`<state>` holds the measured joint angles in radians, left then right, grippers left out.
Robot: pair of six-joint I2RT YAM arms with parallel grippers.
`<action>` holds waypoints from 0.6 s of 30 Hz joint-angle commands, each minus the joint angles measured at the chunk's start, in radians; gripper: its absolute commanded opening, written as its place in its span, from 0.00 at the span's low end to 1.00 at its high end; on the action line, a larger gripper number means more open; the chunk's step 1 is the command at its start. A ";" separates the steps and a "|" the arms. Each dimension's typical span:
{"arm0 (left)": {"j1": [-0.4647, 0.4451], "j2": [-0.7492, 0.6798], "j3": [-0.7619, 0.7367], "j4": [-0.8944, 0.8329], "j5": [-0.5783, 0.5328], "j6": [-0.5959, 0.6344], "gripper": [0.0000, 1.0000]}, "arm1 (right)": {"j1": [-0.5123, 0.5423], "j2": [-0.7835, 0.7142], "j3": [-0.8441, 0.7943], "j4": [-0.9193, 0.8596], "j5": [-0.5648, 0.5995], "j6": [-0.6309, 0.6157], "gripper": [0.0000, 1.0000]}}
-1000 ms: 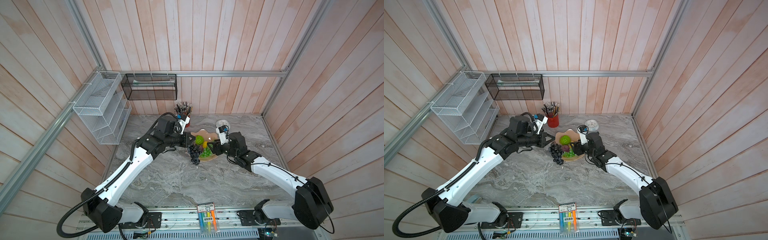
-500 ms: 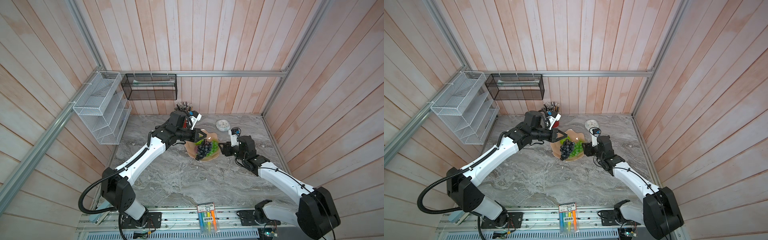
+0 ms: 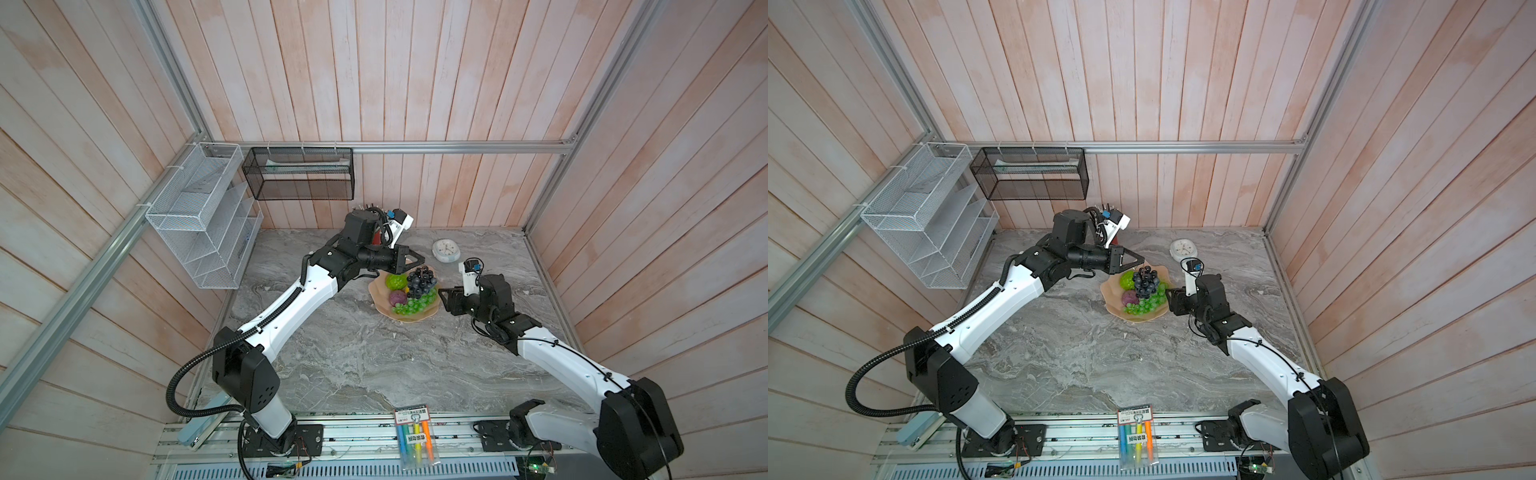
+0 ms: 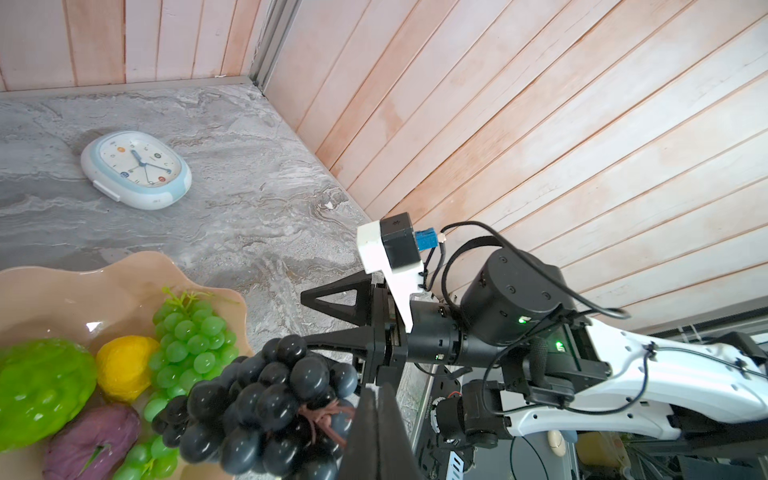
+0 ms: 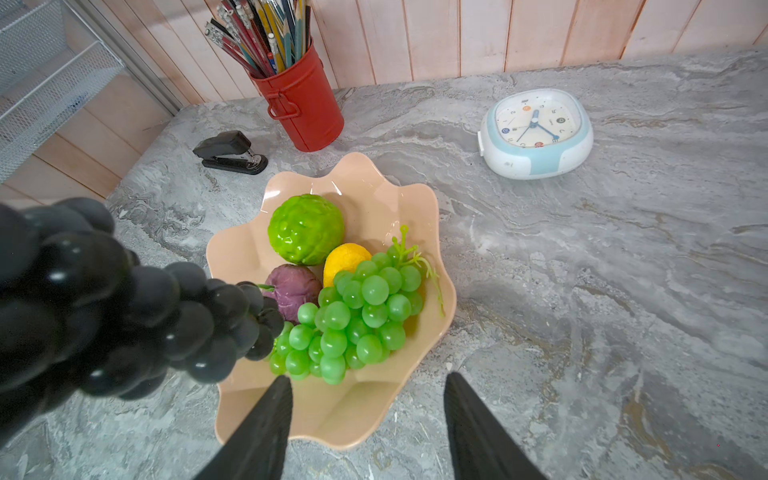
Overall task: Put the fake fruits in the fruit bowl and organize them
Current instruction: 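Lift the black grapes with the left gripper and swing them over the pink bowl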
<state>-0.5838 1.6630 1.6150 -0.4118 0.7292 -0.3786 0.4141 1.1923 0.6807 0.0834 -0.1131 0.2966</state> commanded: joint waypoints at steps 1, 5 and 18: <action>-0.004 0.038 0.005 0.057 0.058 -0.016 0.00 | -0.016 -0.034 -0.015 -0.012 0.000 0.009 0.59; -0.008 0.044 -0.032 0.124 0.074 -0.044 0.00 | -0.027 -0.050 -0.021 -0.026 -0.001 0.003 0.59; -0.004 0.029 -0.135 0.211 0.041 -0.072 0.00 | -0.035 -0.027 -0.009 -0.019 -0.030 0.007 0.59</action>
<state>-0.5884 1.7157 1.4963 -0.2600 0.7780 -0.4534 0.3843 1.1538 0.6697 0.0669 -0.1238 0.2962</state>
